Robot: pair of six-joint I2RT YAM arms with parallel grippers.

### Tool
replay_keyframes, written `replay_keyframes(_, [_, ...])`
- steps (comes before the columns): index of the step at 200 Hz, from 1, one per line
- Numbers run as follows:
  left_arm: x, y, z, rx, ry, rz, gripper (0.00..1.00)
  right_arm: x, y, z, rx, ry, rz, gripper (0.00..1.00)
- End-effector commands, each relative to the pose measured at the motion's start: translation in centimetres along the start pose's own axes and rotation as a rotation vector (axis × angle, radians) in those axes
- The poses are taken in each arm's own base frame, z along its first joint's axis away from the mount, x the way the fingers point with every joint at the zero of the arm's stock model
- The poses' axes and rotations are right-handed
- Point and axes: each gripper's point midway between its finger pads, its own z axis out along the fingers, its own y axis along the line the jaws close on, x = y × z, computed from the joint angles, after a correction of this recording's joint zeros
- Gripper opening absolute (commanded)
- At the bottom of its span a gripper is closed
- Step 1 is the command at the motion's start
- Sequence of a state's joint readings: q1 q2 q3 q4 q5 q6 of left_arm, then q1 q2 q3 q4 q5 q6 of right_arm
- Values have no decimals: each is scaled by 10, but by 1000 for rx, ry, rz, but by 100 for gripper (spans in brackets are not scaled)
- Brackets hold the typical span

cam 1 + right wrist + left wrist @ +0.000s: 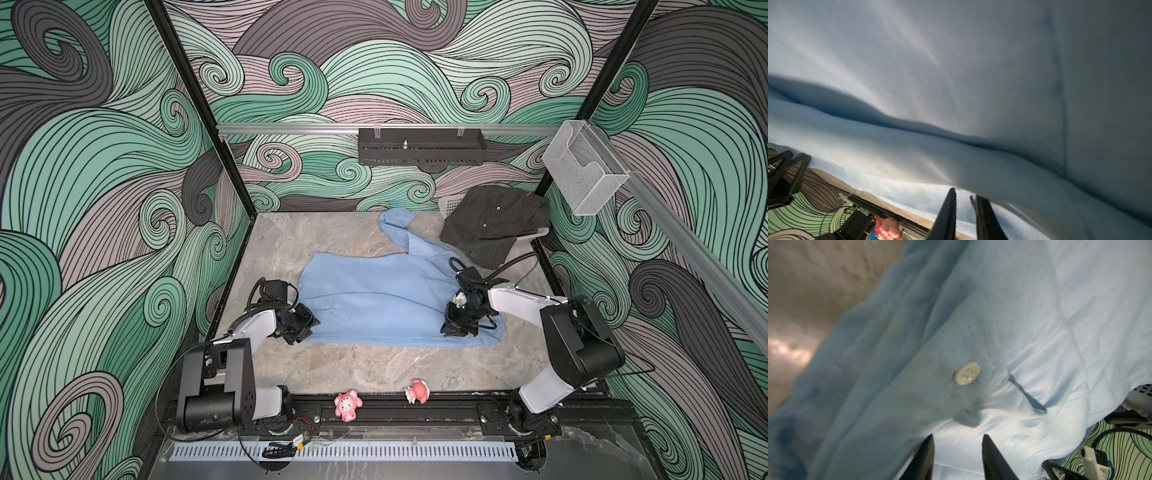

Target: Fold and stack the long sleeve shirts

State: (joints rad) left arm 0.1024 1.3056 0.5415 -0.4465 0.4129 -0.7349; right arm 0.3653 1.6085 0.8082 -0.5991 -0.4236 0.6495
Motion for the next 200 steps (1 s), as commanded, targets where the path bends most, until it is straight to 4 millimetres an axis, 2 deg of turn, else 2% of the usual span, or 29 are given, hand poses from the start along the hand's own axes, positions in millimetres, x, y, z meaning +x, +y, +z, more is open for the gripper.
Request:
replay_keyframes(1, [29,23,-6,-51,55,-77,42,29,-29,3,117,55,8,22])
replay_keyframes(21, [27,10,-25,-1,0,-82,42,31,-22,-13,103,25,-25,23])
replay_keyframes(37, [14,-14,-52,63,-89,-39,44,21,-7,-36,83,-57,-70,27])
replay_keyframes(71, [-37,-82,-115,236,-362,104,53,-30,30,-103,101,-329,-166,39])
replay_keyframes(83, [-55,-103,-129,246,-413,174,55,-48,42,-118,122,-389,-200,41])
replay_keyframes(94, [-72,-119,-131,228,-414,232,56,-66,55,-131,141,-430,-237,43])
replay_keyframes(120, [-109,-148,-109,169,-323,321,58,-104,83,-149,174,-488,-303,46])
replay_keyframes(126, [-117,-149,-93,135,-270,328,59,-112,88,-151,180,-500,-314,46])
replay_keyframes(152, [-148,-146,-49,5,-132,324,62,-142,108,-159,204,-544,-361,48])
replay_keyframes(180, [-170,-151,-13,-25,-56,333,65,-174,124,-162,253,-585,-416,52])
replay_keyframes(200, [-175,-155,8,-45,23,348,65,-196,135,-158,284,-585,-447,55])
